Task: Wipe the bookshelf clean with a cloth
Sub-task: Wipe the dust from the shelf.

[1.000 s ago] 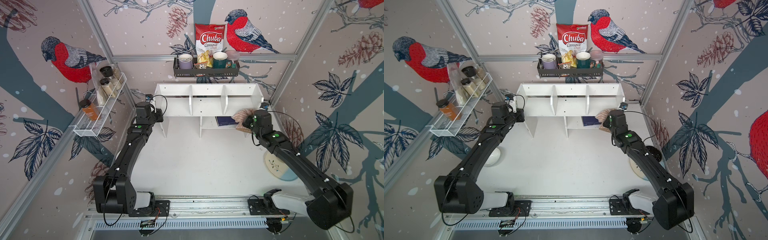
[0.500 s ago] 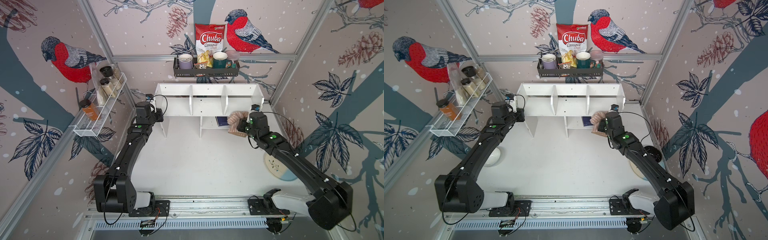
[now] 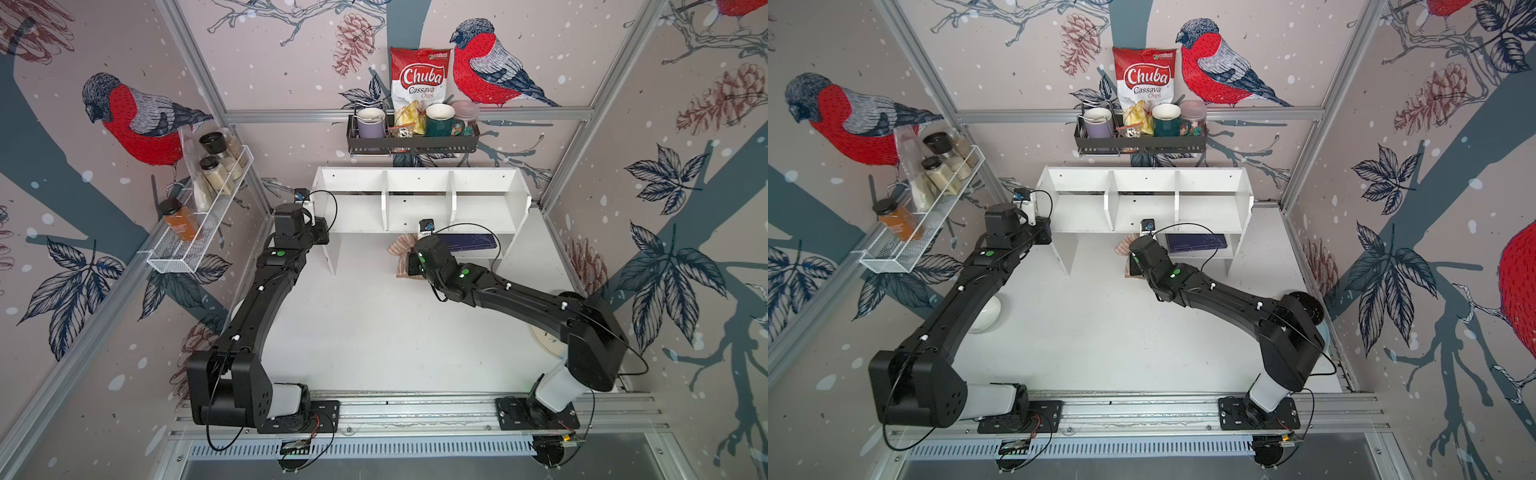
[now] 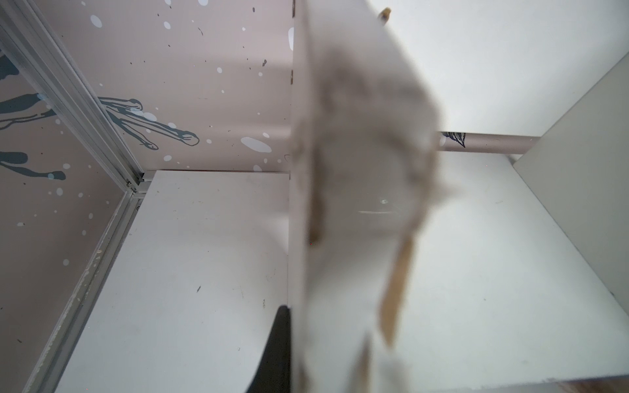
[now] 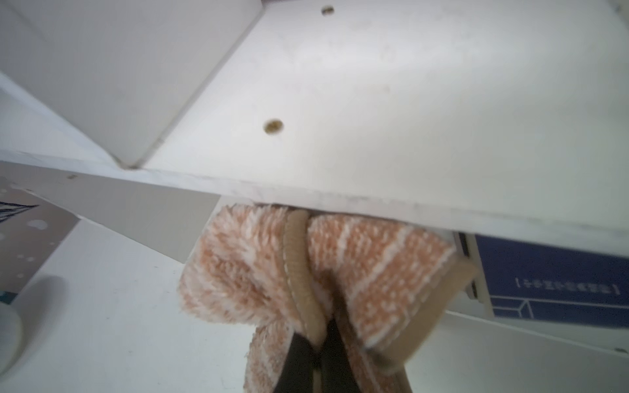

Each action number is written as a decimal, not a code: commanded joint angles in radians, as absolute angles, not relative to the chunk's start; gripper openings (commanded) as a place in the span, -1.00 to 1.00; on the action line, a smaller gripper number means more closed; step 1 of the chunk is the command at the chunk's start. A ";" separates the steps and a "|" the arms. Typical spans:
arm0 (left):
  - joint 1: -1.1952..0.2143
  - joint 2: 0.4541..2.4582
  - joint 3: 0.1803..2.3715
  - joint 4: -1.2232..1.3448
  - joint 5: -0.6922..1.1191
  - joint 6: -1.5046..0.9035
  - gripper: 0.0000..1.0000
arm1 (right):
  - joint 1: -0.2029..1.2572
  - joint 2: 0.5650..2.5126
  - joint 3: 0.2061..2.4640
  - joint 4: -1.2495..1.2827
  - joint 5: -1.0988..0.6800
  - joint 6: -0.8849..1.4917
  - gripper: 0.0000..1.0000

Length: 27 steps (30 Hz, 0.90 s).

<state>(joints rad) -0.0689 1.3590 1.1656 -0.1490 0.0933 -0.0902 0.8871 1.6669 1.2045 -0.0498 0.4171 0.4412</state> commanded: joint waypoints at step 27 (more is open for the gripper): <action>-0.081 1.341 1.166 -0.169 0.231 -0.215 -1.00 | 0.822 1.713 1.066 0.058 0.432 0.551 -1.00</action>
